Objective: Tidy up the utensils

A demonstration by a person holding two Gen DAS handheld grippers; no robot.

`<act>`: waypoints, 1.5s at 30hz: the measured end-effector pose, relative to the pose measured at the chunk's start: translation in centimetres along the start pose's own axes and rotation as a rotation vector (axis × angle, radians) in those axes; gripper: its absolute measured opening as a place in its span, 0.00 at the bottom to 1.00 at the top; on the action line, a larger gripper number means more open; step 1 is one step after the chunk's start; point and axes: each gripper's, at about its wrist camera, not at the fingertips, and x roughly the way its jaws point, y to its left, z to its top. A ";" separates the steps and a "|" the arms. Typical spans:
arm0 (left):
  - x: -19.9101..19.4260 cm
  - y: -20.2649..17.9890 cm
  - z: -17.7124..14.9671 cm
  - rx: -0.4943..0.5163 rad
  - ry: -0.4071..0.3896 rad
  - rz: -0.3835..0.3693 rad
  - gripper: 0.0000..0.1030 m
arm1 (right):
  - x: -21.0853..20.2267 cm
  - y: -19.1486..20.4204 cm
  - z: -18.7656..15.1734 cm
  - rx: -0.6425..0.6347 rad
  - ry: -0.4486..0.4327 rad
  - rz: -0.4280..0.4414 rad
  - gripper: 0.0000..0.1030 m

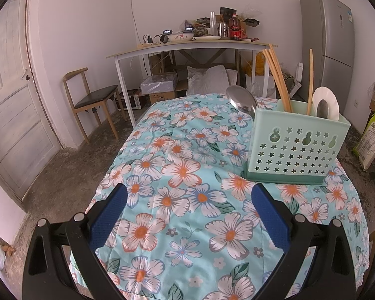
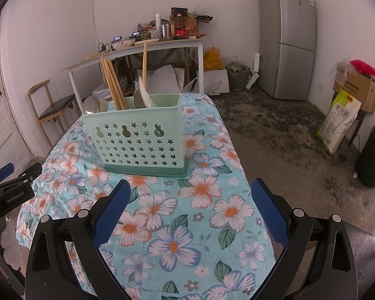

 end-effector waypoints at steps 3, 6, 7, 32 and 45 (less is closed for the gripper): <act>0.0 0.0 0.0 0.001 -0.001 0.001 0.94 | 0.0 0.0 0.0 0.000 0.000 0.000 0.90; 0.0 0.1 0.0 0.001 -0.001 0.000 0.94 | 0.0 0.0 0.0 0.001 0.001 0.001 0.90; 0.0 0.0 0.0 0.001 -0.002 0.000 0.94 | 0.0 0.0 0.0 0.000 0.002 0.001 0.90; 0.0 0.0 0.0 0.001 -0.002 0.001 0.94 | 0.1 0.1 0.0 -0.005 0.001 0.003 0.90; 0.0 0.1 0.0 0.002 -0.001 -0.001 0.94 | 0.2 0.2 0.0 -0.006 -0.001 0.004 0.90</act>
